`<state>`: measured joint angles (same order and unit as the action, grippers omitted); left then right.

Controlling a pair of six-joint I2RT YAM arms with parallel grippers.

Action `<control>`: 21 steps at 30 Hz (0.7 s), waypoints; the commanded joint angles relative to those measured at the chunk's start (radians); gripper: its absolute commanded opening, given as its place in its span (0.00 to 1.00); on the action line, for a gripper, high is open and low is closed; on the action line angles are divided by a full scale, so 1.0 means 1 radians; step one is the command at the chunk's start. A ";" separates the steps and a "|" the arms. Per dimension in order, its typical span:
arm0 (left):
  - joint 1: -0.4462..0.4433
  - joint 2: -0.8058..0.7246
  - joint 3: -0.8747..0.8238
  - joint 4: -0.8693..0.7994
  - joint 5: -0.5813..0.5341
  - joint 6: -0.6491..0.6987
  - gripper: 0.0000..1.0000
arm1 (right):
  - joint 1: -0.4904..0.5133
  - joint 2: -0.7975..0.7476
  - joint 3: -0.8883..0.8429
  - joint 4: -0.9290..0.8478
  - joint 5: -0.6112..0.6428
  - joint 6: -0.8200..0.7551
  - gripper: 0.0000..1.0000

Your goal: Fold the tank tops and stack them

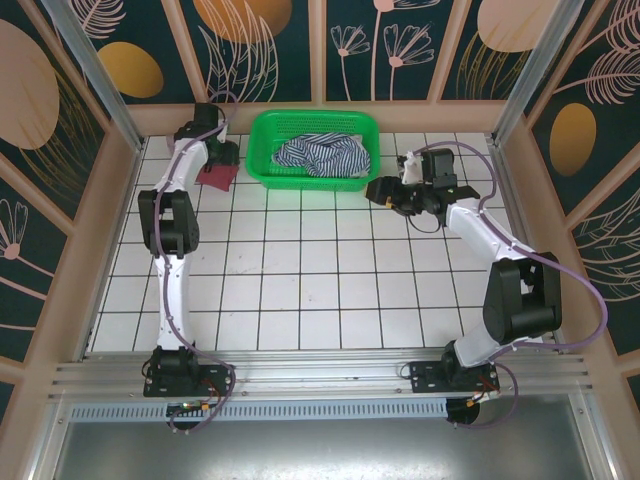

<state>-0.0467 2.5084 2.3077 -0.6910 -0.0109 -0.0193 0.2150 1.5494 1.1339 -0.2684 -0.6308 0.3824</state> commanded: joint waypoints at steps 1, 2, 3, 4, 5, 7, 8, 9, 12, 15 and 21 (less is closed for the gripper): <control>-0.017 0.023 0.008 -0.005 -0.054 0.039 0.53 | -0.010 -0.006 -0.013 -0.008 -0.026 -0.027 0.66; -0.021 0.021 0.006 -0.003 -0.047 0.039 0.53 | -0.011 -0.004 -0.013 -0.006 -0.029 -0.026 0.66; -0.025 0.021 0.003 -0.001 -0.045 0.038 0.53 | -0.012 -0.001 -0.012 -0.005 -0.030 -0.025 0.66; -0.028 0.022 -0.001 0.002 -0.044 0.041 0.53 | -0.012 0.003 -0.011 -0.001 -0.033 -0.025 0.66; -0.033 0.027 -0.002 -0.002 -0.044 0.048 0.53 | -0.012 0.006 -0.009 0.001 -0.035 -0.023 0.66; -0.038 0.038 0.001 -0.010 -0.050 0.061 0.50 | -0.013 0.017 -0.007 0.002 -0.036 -0.024 0.65; -0.039 0.046 0.004 -0.015 -0.051 0.066 0.47 | -0.013 0.022 -0.004 0.004 -0.039 -0.024 0.65; -0.041 0.051 0.010 -0.020 -0.057 0.068 0.43 | -0.013 0.024 -0.003 0.006 -0.041 -0.023 0.65; -0.041 0.059 0.035 -0.040 -0.105 0.074 0.27 | -0.015 0.031 -0.003 0.011 -0.045 -0.021 0.65; -0.041 0.045 0.033 -0.041 -0.123 0.088 0.19 | -0.016 0.037 0.001 0.014 -0.050 -0.020 0.65; -0.041 -0.017 0.016 -0.013 -0.010 0.090 0.13 | -0.021 0.052 0.019 0.012 -0.055 -0.025 0.65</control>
<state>-0.0807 2.5389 2.3184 -0.6949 -0.0860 0.0563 0.2050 1.5856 1.1339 -0.2672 -0.6636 0.3740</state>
